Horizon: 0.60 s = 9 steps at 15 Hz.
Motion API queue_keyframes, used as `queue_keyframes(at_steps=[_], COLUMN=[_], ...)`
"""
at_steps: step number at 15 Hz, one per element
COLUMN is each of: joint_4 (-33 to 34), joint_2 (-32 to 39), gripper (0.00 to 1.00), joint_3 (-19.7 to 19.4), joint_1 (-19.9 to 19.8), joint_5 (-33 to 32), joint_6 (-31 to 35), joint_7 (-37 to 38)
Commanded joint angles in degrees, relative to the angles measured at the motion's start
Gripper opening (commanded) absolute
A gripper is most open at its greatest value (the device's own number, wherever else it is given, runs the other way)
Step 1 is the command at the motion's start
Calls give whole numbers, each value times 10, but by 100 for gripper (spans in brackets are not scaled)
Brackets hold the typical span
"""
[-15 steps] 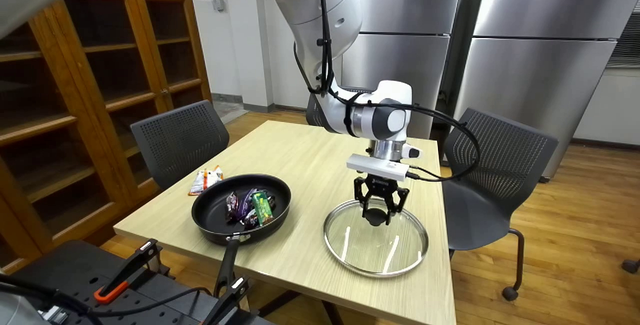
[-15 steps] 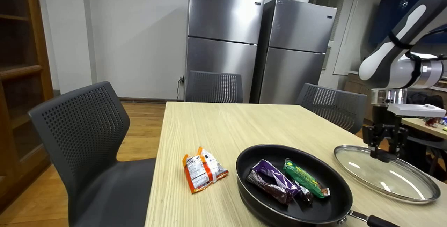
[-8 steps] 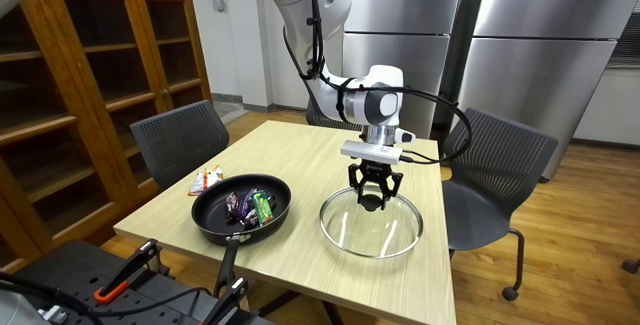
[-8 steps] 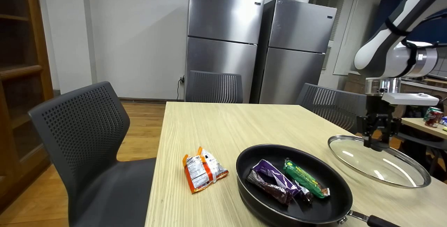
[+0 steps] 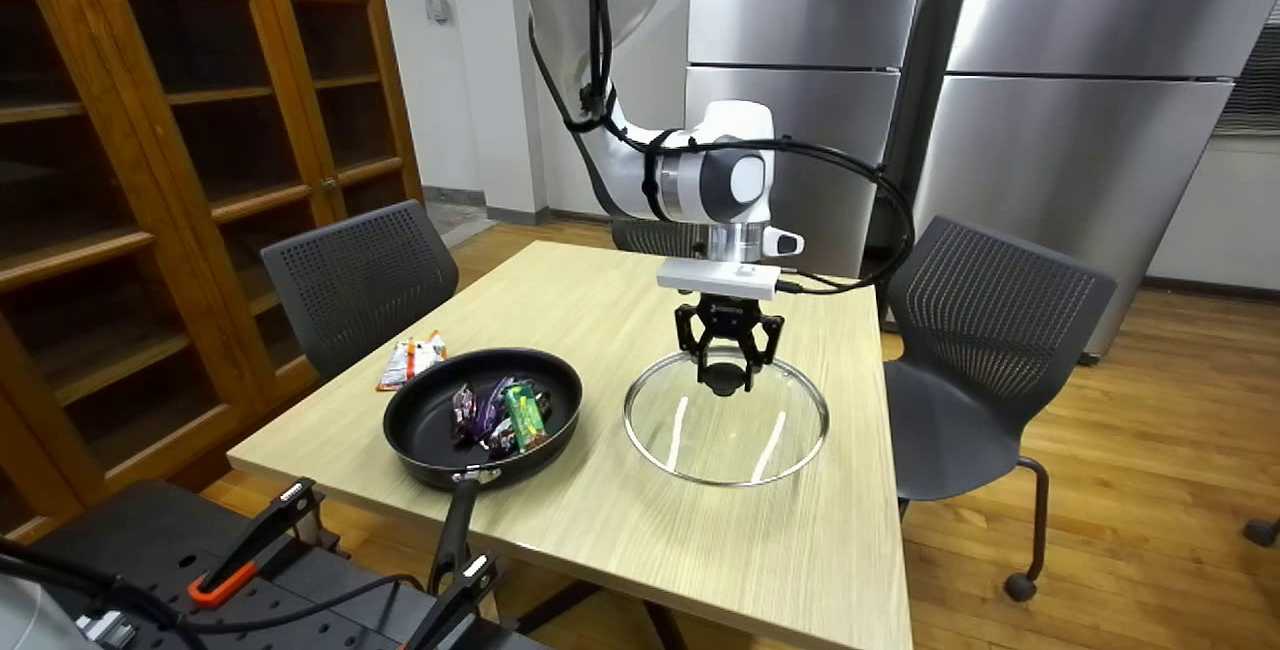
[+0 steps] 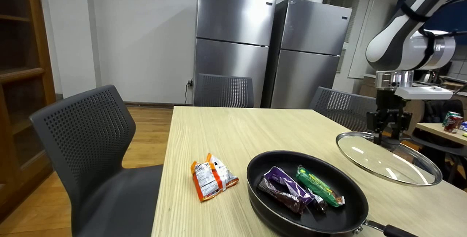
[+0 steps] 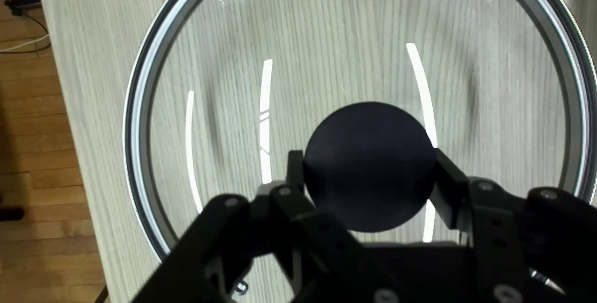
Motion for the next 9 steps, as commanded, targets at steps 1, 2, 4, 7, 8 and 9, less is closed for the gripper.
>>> queue_keyframes(at_steps=[1,2,4,7,8,9], joint_4=[-65,-75,-96,-125,-132,-139], joint_2=[-62,-69,-85,-107,-114,-121], gripper=[39,39,39,39,39,39], joint_3=[-6,-6,-7,-5,-5,-3], joint_1=[19,23,30,38,41,42], joint_5=[-25,-29,-38,-47,-48,-48], joint_6=[24,31,47,68,73,76], joint_7=[6,7,8,8,8,7])
